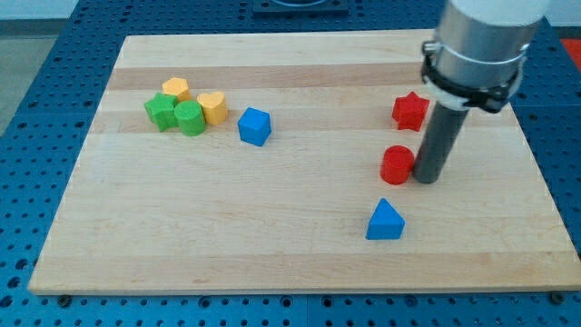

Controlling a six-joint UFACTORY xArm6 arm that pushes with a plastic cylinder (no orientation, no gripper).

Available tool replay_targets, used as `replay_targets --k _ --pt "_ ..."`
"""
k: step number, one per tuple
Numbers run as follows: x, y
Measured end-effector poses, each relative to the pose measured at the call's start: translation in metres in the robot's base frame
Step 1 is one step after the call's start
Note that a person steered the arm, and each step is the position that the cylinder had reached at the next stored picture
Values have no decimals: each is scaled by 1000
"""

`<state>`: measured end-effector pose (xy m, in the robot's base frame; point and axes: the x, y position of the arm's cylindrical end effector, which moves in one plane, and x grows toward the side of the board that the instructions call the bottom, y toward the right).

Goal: Move the red star to the top left of the red circle

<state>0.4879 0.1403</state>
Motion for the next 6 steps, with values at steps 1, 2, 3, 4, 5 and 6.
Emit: replay_targets --k 1,2,3,4,5,6 --pt "0 -10" --pt "-15 70" --pt "-58 81" --pt "-86 74" --pt "-109 67" --pt "-111 25"
